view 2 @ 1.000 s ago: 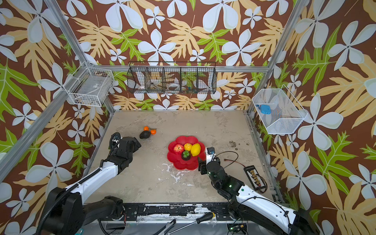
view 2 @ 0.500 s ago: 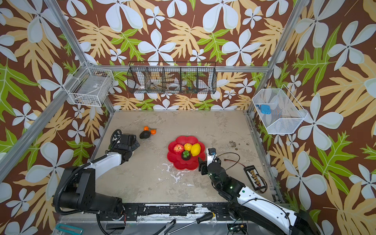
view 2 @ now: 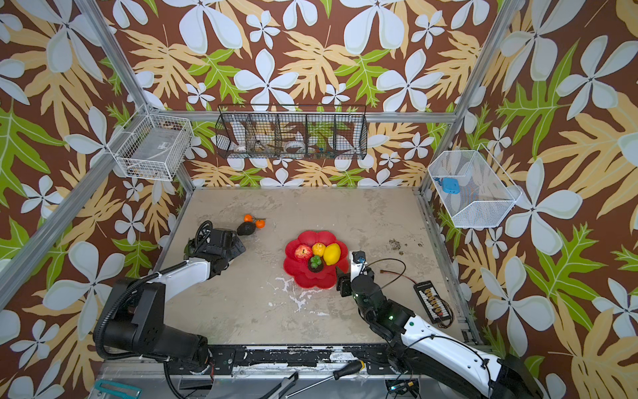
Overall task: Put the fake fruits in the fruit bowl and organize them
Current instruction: 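Move the left gripper over the cream pear while the right gripper withdraws, then lower the left gripper and close it on the cream pear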
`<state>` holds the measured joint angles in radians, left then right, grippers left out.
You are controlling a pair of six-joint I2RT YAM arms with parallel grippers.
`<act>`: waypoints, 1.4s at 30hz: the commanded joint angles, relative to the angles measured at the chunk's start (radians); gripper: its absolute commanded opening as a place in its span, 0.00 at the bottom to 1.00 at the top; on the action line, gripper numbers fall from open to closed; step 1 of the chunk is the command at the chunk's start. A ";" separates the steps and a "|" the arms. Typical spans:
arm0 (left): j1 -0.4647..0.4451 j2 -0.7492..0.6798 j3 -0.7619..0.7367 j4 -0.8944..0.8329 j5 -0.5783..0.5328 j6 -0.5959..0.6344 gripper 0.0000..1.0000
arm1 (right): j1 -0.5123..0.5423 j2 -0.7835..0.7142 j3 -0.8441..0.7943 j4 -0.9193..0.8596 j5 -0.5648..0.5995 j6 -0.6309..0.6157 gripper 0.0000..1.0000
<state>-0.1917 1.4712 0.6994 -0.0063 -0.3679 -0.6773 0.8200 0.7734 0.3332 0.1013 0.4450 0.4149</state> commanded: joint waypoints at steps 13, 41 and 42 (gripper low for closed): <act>-0.005 0.045 -0.018 0.013 -0.006 -0.011 0.97 | 0.001 0.020 0.006 0.018 0.011 0.004 0.70; -0.005 0.090 -0.027 0.095 0.030 0.036 0.72 | 0.001 0.048 0.013 0.021 0.012 0.004 0.70; -0.007 0.085 -0.032 0.101 0.038 0.036 0.71 | 0.001 0.048 0.016 0.018 0.012 0.004 0.70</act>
<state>-0.1982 1.5688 0.6769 0.0624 -0.3393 -0.6449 0.8200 0.8215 0.3405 0.1047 0.4446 0.4149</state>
